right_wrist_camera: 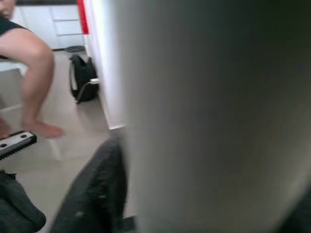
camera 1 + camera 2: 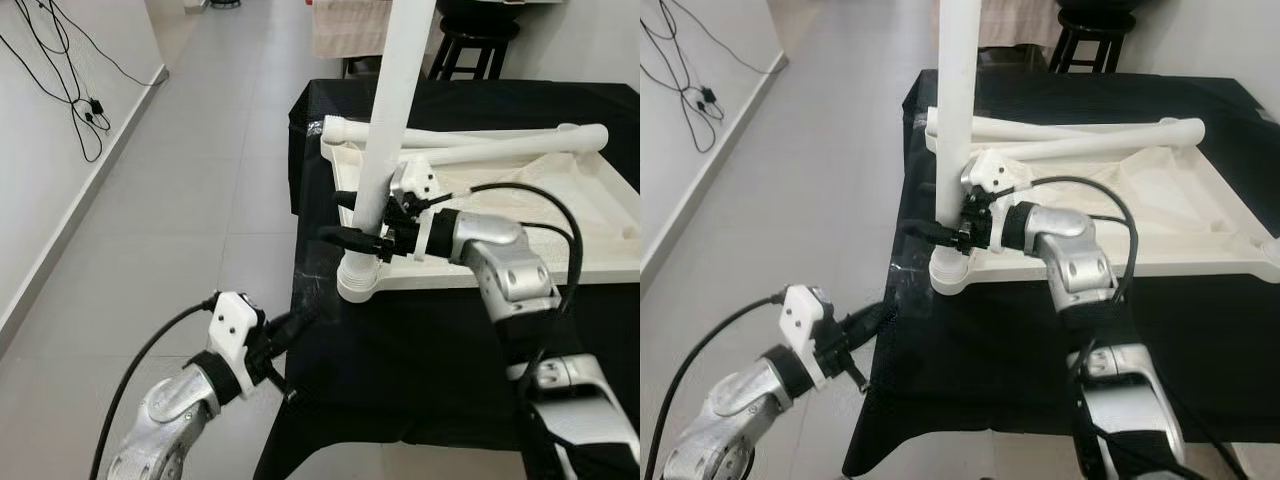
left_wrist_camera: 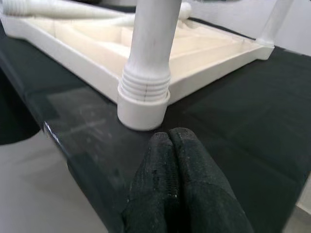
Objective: Building children table
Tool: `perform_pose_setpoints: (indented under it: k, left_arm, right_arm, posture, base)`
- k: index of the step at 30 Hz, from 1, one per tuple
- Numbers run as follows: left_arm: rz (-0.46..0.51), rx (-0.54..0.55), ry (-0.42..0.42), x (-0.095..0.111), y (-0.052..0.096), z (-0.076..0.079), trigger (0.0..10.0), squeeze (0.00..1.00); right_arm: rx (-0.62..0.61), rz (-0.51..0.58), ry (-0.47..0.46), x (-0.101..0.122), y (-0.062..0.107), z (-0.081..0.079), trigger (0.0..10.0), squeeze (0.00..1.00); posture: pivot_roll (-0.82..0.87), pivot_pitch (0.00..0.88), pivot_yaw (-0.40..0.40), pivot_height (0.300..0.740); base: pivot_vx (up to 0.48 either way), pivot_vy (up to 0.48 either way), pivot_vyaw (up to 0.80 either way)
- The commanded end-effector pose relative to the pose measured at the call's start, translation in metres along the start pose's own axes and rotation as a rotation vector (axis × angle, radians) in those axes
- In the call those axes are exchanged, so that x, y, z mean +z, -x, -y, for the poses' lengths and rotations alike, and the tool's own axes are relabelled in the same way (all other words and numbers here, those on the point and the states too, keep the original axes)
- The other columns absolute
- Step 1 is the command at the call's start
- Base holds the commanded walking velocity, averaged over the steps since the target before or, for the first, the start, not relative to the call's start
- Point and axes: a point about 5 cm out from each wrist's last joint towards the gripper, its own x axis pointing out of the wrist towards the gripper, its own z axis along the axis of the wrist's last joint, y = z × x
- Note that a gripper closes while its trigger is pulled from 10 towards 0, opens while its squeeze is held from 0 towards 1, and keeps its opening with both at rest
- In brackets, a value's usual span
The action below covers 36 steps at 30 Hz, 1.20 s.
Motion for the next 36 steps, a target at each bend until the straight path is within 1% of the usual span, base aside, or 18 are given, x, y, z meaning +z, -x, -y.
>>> perform_pose_setpoints:
  k: [1, 2, 10, 14, 16, 17, 18, 19, 20, 21, 22, 23, 24, 28, 29, 32, 33, 36]
  left_arm:
    - [-0.018, -0.002, 0.004, -0.001, 0.003, 0.000, 10.0, 0.00]
    - [-0.023, -0.006, 0.005, -0.002, 0.005, 0.001, 10.0, 0.00]
    - [-0.023, -0.011, -0.001, -0.001, 0.007, 0.003, 10.0, 0.00]
    - [-0.021, -0.013, -0.009, 0.000, 0.008, 0.004, 10.0, 0.00]
    - [-0.021, -0.013, -0.009, 0.000, 0.008, 0.004, 10.0, 0.00]
    - [-0.023, -0.014, -0.021, 0.001, 0.008, 0.004, 10.0, 0.00]
    - [-0.023, -0.014, -0.021, 0.001, 0.008, 0.004, 10.0, 0.00]
    - [-0.026, -0.011, -0.042, 0.002, 0.010, 0.004, 10.0, 0.00]
    - [-0.028, -0.008, -0.059, 0.003, 0.010, 0.003, 10.0, 0.00]
    - [-0.028, -0.008, -0.059, 0.003, 0.010, 0.003, 10.0, 0.00]
    - [-0.028, -0.004, -0.067, 0.004, 0.011, 0.003, 10.0, 0.00]
    - [-0.028, -0.004, -0.067, 0.004, 0.011, 0.003, 10.0, 0.00]
    - [-0.027, -0.001, -0.068, 0.004, 0.011, 0.002, 10.0, 0.00]
    - [-0.021, -0.004, -0.058, 0.004, 0.008, 0.000, 10.0, 0.00]
    - [-0.020, -0.004, -0.057, 0.004, 0.007, -0.001, 10.0, 0.00]
    - [-0.015, 0.002, -0.056, 0.005, 0.006, -0.001, 10.0, 0.00]
    - [-0.012, 0.004, -0.054, 0.005, 0.006, -0.002, 10.0, 0.00]
    - [-0.010, 0.006, -0.052, 0.005, 0.005, -0.002, 10.0, 0.00]
  right_arm:
    - [0.101, -0.001, -0.027, -0.007, -0.007, -0.008, 0.8, 0.00]
    - [0.109, -0.003, -0.044, -0.010, -0.007, -0.006, 0.0, 0.00]
    - [0.024, -0.025, -0.071, -0.028, 0.005, 0.003, 0.0, 0.00]
    - [-0.220, -0.143, -0.078, -0.058, 0.020, 0.002, 0.0, 0.00]
    - [-0.220, -0.143, -0.078, -0.058, 0.020, 0.002, 0.0, 0.00]
    - [-0.380, -0.249, -0.112, -0.076, 0.020, -0.005, 0.0, 0.00]
    - [-0.380, -0.249, -0.112, -0.076, 0.020, -0.005, 0.0, 0.00]
    - [-0.720, -0.260, -0.184, -0.087, 0.021, -0.017, 0.0, 0.00]
    - [-0.824, -0.285, -0.275, -0.098, 0.018, -0.044, 0.0, 0.00]
    - [-0.824, -0.285, -0.275, -0.098, 0.018, -0.044, 0.0, 0.00]
    - [-0.871, -0.299, -0.291, -0.098, 0.015, -0.065, 0.0, 0.00]
    - [-0.871, -0.299, -0.291, -0.098, 0.015, -0.065, 0.0, 0.00]
    - [-0.847, -0.293, -0.251, -0.093, 0.010, -0.074, 0.0, 0.00]
    - [-0.835, -0.272, -0.167, -0.082, -0.002, -0.056, 0.0, 0.00]
    - [-0.855, -0.272, -0.166, -0.081, -0.005, -0.048, 10.0, 0.00]
    - [-0.843, -0.252, -0.176, -0.078, -0.009, -0.044, 10.0, 0.00]
    - [-0.828, -0.212, -0.179, -0.073, -0.010, -0.038, 10.0, 1.00]
    - [-0.814, -0.130, -0.182, -0.062, -0.011, -0.028, 10.0, 1.00]
  posture:
    - [0.06, 0.069, -0.014, 0.740]
    - [0.07, 0.064, -0.013, 0.740]
    - [0.07, 0.076, -0.019, 0.740]
    - [0.05, 0.088, -0.019, 0.740]
    - [0.05, 0.088, -0.019, 0.740]
    - [0.06, 0.091, -0.023, 0.740]
    - [0.06, 0.091, -0.023, 0.740]
    - [0.06, 0.100, -0.026, 0.740]
    - [0.06, 0.103, -0.019, 0.740]
    - [0.06, 0.103, -0.019, 0.740]
    - [0.05, 0.099, -0.010, 0.740]
    - [0.05, 0.099, -0.010, 0.740]
    - [0.05, 0.099, -0.010, 0.740]
    - [0.05, 0.086, -0.014, 0.740]
    - [0.05, 0.084, -0.014, 0.740]
    - [0.05, 0.081, -0.015, 0.740]
    - [0.06, 0.084, -0.018, 0.740]
    - [0.06, 0.085, -0.018, 0.740]
  base:
    - [0.000, 0.000, 0.00]
    - [0.000, 0.000, 0.00]
    - [0.000, 0.000, 0.00]
    - [0.000, 0.000, 0.00]
    - [0.000, 0.000, 0.00]
    - [0.000, 0.000, 0.00]
    - [0.000, 0.000, 0.00]
    - [0.000, 0.000, 0.00]
    - [0.000, 0.000, 0.00]
    - [0.000, 0.000, 0.00]
    - [0.000, 0.000, 0.00]
    - [0.000, 0.000, 0.00]
    - [0.000, 0.000, 0.00]
    - [0.000, 0.000, 0.00]
    - [0.000, 0.000, 0.00]
    - [0.000, 0.000, 0.00]
    - [0.000, 0.000, 0.00]
    - [0.000, 0.000, 0.00]
